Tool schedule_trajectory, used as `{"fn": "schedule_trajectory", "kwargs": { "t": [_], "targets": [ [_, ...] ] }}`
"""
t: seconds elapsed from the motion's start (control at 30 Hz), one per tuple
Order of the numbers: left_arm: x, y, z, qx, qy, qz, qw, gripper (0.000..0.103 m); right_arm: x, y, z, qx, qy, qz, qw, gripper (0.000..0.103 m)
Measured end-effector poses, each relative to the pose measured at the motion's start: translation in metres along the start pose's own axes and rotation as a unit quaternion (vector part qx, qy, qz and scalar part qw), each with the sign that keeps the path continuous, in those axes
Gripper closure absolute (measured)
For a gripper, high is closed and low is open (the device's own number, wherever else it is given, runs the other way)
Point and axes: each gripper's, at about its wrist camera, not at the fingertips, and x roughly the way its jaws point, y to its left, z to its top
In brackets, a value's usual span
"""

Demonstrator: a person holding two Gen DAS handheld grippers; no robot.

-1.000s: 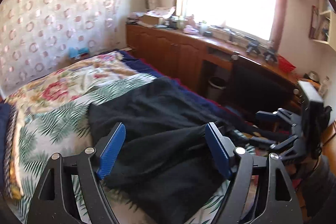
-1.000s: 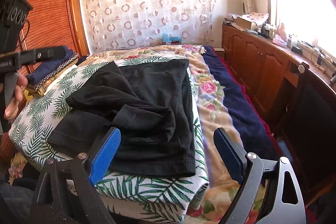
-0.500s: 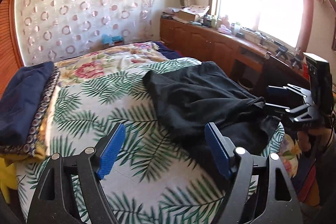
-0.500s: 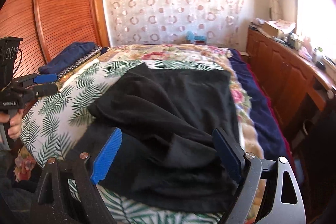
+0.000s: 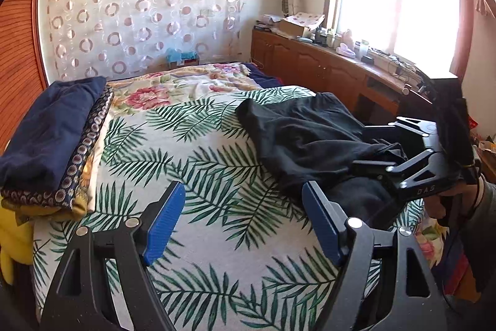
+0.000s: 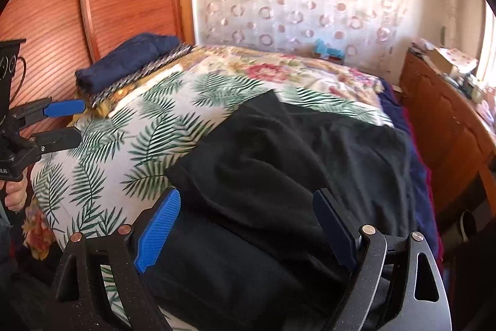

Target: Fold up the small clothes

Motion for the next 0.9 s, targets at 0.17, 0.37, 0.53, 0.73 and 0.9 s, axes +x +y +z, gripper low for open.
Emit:
{"fn": "schedule_trajectory", "kwargs": {
  "t": [0.17, 0.37, 0.53, 0.73, 0.9],
  "targets": [
    [0.0, 0.014, -0.006, -0.02, 0.001, 0.007, 0.9998, 0.024, 0.033, 0.007, 0.015, -0.035, 0.035, 0.017, 0.999, 0.017],
    [0.001, 0.024, -0.012, -0.031, 0.006, 0.011, 0.9995, 0.024, 0.069, 0.018, 0.032, -0.053, 0.07, 0.038, 0.995, 0.022],
    [0.006, 0.026, -0.017, -0.031, 0.013, 0.009, 0.9994, 0.024, 0.084, 0.03, 0.034, -0.085, 0.097, 0.024, 0.991, 0.057],
    [0.021, 0.025, -0.018, -0.03, 0.029, -0.005, 0.9991, 0.024, 0.061, 0.013, 0.05, -0.082, 0.057, 0.023, 0.995, 0.094],
    [0.04, 0.023, -0.008, -0.033, 0.035, -0.024, 0.9985, 0.024, 0.035, -0.05, 0.073, -0.041, 0.015, -0.003, 0.999, 0.094]
  ]
}}
